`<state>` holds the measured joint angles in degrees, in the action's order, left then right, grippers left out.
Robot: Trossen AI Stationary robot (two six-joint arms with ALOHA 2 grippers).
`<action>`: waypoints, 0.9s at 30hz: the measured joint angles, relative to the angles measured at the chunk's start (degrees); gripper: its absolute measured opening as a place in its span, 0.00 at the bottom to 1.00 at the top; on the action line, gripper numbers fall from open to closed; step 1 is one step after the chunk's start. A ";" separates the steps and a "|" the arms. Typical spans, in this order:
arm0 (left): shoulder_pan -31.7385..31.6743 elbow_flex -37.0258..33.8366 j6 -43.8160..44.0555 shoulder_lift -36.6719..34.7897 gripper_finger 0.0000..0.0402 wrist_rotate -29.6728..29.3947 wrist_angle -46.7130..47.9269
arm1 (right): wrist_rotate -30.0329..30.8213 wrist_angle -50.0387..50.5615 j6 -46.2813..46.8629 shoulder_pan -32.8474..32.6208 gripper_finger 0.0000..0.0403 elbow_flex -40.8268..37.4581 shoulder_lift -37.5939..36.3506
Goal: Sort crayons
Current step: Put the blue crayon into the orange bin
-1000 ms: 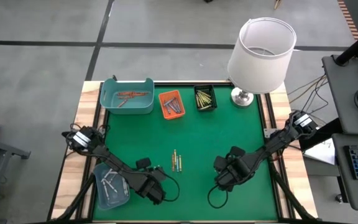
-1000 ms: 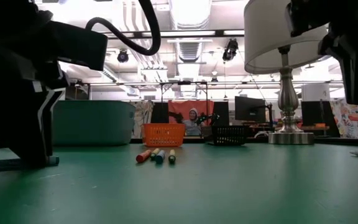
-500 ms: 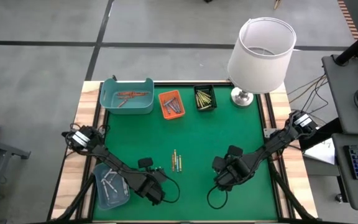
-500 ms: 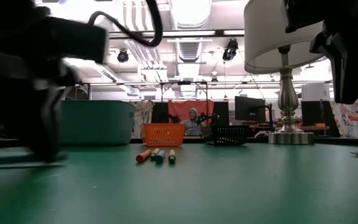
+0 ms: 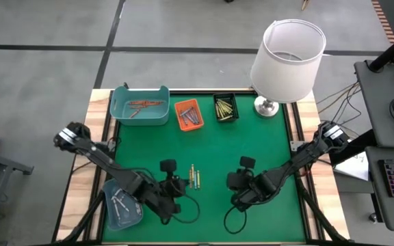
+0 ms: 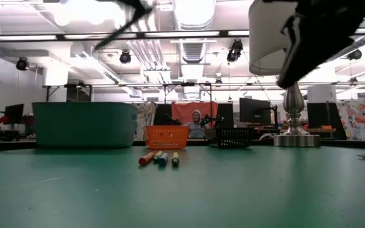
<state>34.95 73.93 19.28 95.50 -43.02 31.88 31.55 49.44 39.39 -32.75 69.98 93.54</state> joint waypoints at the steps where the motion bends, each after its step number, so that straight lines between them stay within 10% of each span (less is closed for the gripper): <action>1: -0.12 0.00 -5.29 -1.09 0.00 0.17 -2.97 | 1.13 -1.36 -1.79 -0.01 0.18 -0.22 0.00; 9: -6.69 -2.08 -31.26 -10.22 0.00 15.22 -20.73 | 6.18 -14.40 -12.85 0.16 0.18 -5.62 0.00; 27: -39.82 -16.94 -35.26 -27.65 0.00 32.38 -26.34 | 6.88 -32.24 -39.16 18.71 0.18 -10.55 -2.53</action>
<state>-4.87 56.99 -15.98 67.85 -10.64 5.54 38.43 17.20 0.23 -14.03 59.43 91.00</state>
